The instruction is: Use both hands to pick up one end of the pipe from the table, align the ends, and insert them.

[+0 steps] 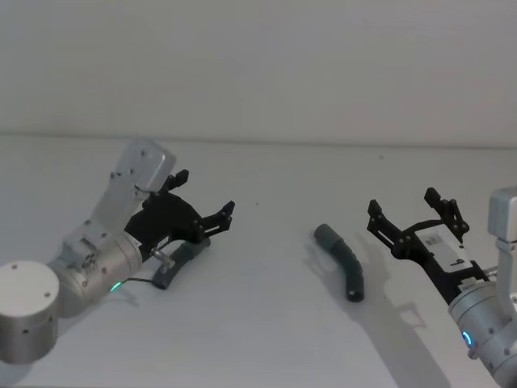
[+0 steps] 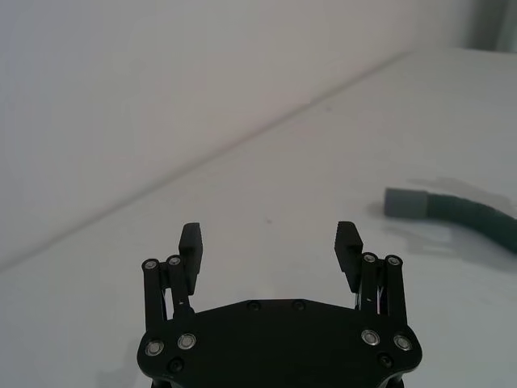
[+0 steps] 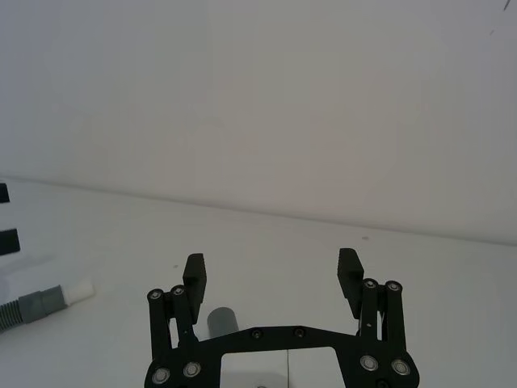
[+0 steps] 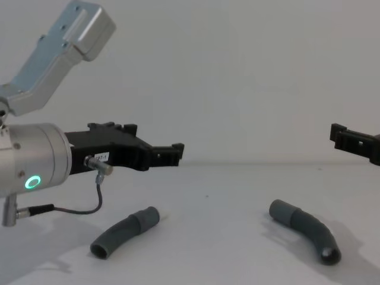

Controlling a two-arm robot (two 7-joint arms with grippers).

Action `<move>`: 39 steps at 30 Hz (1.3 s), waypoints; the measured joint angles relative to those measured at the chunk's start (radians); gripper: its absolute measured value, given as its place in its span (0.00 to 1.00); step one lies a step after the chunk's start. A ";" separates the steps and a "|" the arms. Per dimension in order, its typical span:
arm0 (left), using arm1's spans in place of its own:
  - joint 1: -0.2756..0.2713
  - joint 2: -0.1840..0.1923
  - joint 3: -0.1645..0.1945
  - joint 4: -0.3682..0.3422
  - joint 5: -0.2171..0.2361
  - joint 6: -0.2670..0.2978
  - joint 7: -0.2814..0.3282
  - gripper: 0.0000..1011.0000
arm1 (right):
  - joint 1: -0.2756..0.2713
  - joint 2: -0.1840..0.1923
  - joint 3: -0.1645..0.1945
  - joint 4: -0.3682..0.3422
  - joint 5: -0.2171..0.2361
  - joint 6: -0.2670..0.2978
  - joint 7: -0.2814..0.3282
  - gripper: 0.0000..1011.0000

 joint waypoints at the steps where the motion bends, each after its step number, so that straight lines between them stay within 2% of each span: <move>1: -0.006 0.003 0.001 0.000 -0.004 0.011 -0.009 0.99 | 0.000 0.000 0.000 0.000 0.000 0.000 0.000 0.99; 9: -0.067 0.033 0.020 0.012 -0.032 0.146 -0.107 0.99 | 0.000 0.000 0.000 0.000 0.000 0.000 0.000 0.99; 15: -0.104 0.052 0.032 0.025 -0.036 0.217 -0.151 0.99 | 0.000 0.000 0.000 0.000 0.000 0.000 0.000 0.99; 21: -0.118 0.063 0.034 0.026 -0.036 0.270 -0.166 0.99 | 0.000 0.000 0.000 0.000 0.000 0.000 0.000 0.99; 30: -0.114 0.071 0.025 0.011 -0.027 0.328 -0.156 0.99 | 0.000 0.000 0.000 0.000 0.000 0.000 0.000 0.99; 39: -0.107 0.073 0.019 0.007 -0.022 0.366 -0.150 0.99 | 0.000 0.000 0.000 0.000 0.000 0.000 0.000 0.99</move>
